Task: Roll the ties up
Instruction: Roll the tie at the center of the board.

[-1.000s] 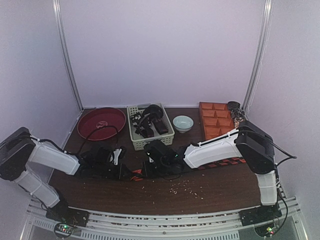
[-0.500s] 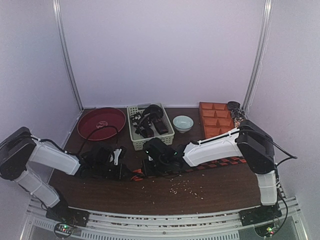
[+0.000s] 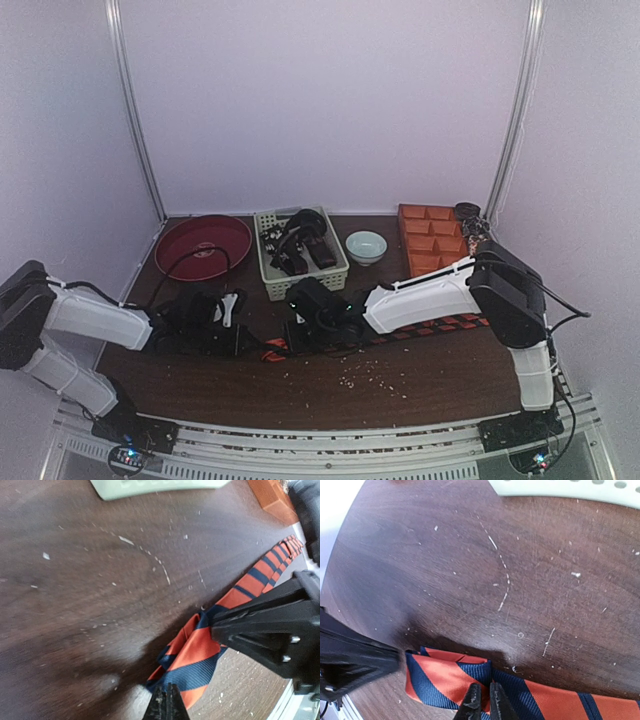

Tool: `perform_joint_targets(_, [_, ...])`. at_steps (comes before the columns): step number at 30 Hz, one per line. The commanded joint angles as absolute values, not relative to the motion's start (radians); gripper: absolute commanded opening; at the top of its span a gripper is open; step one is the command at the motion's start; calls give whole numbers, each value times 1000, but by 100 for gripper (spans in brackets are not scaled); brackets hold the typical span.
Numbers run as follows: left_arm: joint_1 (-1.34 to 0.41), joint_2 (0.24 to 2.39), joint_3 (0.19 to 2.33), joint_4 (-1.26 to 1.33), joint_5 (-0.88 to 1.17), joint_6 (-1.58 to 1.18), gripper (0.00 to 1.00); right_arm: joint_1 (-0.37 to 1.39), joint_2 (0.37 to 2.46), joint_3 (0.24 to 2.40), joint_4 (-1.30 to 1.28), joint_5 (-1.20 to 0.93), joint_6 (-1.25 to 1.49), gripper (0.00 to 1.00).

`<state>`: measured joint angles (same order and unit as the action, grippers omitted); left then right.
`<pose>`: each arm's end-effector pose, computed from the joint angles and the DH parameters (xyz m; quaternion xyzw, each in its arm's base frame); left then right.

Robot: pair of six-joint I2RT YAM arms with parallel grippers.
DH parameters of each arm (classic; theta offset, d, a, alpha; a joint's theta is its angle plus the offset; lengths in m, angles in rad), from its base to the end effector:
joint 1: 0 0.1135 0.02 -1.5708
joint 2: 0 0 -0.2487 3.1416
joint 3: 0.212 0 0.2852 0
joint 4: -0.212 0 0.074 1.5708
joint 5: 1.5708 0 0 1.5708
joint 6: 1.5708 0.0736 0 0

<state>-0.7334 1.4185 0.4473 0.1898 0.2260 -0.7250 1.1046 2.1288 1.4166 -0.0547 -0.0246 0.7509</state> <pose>0.2063 -0.2081 0.0604 0.0472 0.9170 -0.3322 0.2156 0.2268 0.4548 0.0853 -0.1666 0.9050 0.3198 0.2255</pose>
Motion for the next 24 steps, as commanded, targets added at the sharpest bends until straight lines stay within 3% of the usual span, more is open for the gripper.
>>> perform_joint_targets(1, [-736, 1315, 466, 75, 109, -731, 0, 1111, 2159, 1427, -66, -48, 749, 9])
perform_joint_targets(7, [-736, 1253, 406, 32, 79, -752, 0, 1114, 2170, 1424, -42, -78, 756, 9])
perform_joint_targets(24, [-747, 1418, 323, 337, 256, -800, 0, 1115, 2161, 1396, -25, -66, 764, 8])
